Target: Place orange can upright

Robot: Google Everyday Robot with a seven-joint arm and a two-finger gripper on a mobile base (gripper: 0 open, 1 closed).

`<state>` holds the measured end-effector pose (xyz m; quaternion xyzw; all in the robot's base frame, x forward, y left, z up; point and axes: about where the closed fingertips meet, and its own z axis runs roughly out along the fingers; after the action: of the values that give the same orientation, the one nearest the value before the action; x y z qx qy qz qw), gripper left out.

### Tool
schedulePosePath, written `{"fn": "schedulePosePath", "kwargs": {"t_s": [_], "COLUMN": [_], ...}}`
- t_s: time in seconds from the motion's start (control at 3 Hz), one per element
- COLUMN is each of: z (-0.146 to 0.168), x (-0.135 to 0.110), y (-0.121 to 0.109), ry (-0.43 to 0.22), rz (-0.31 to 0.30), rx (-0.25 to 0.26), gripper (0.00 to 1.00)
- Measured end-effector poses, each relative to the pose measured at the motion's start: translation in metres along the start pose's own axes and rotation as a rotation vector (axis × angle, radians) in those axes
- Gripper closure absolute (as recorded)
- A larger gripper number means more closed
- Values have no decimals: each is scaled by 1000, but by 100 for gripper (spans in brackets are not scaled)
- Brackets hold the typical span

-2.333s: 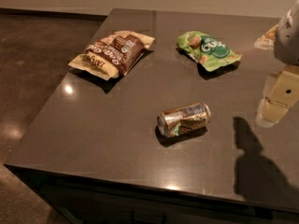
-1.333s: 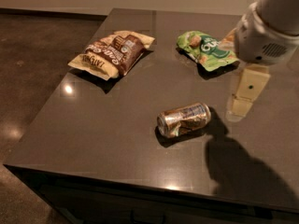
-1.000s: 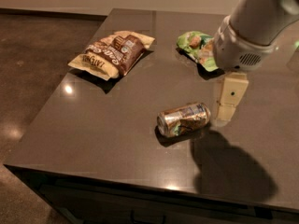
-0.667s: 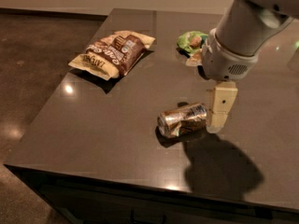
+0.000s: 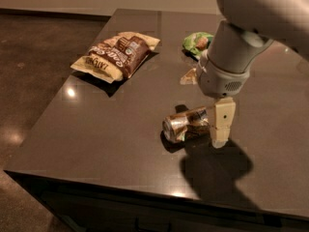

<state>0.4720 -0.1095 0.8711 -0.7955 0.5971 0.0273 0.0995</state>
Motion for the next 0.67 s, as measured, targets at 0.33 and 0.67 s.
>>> {"fn": "schedulePosePath", "kwargs": {"t_s": [0.33, 0.67], "z": [12, 19], "x": [2, 6], "y": [0, -1], "ry": [15, 42], "rz": [-43, -88], "rx": [-29, -40], "gripper": [0, 3]}}
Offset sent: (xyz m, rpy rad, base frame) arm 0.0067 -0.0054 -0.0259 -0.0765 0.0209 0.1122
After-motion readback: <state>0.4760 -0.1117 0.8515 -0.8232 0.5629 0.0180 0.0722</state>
